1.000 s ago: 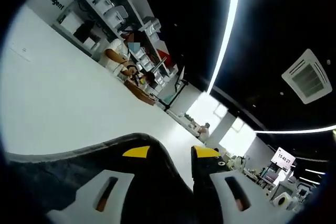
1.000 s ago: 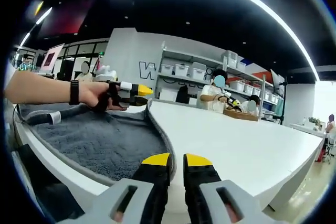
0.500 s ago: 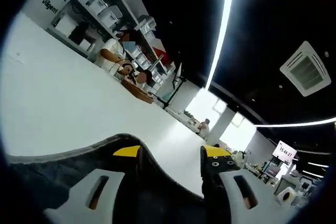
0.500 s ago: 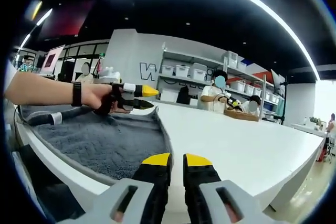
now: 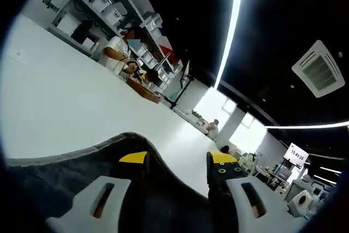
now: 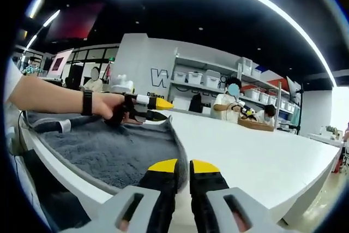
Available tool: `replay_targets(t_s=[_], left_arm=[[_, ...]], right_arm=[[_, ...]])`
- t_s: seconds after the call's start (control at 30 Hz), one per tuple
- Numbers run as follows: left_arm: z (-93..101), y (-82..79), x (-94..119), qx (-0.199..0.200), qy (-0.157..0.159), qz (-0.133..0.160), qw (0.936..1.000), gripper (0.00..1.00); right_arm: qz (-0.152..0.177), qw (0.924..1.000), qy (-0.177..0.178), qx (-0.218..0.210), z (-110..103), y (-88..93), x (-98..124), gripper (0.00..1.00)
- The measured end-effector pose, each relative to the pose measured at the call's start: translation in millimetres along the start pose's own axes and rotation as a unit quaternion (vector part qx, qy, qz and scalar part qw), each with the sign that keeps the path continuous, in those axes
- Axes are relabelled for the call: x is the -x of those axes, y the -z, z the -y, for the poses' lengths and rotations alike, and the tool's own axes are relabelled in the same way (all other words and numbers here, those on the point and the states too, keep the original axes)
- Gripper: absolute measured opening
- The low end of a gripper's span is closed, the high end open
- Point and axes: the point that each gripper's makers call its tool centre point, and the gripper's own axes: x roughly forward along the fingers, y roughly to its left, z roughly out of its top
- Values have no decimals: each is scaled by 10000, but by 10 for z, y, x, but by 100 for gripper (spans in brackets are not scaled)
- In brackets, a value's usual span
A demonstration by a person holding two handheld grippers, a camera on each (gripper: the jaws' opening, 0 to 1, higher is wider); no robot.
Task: Open the folded towel by lifting each exposed corner and separating the folded layers until the towel lies flat within the target outline without major curled edges
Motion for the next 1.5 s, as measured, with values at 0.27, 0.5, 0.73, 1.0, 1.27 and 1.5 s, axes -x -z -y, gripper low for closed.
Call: replay_targets(t_s=[0.27,0.5,0.73,1.0,1.27,1.5], left_arm=[[-16,81,-98,-64,-47,-91,9999,40],[-22,131,-179,-75,-66,-155,9998,40],[-51,169,-205,-162,-212,-289,9992,41],[-75,244,-263,-198,-280,-495,9982,45],[-74,259,-250,-206,-291,-512,9980,45],[-43,270,-208,-296,-274,-592,9974,49]], right_arm=[[-93,9998,-162,28,-69,57,-23,0],[-134,9997,-195,-41,-58,92,-11,0],[-153,9997,-145,-88,-16,94,-10,0],[-279,9995,-135,-102,-2,151,-14,0],[-267,9994,-160,-143,7,139,-15,0],[-211,9993,-261,-181,-31,81,-19,2]])
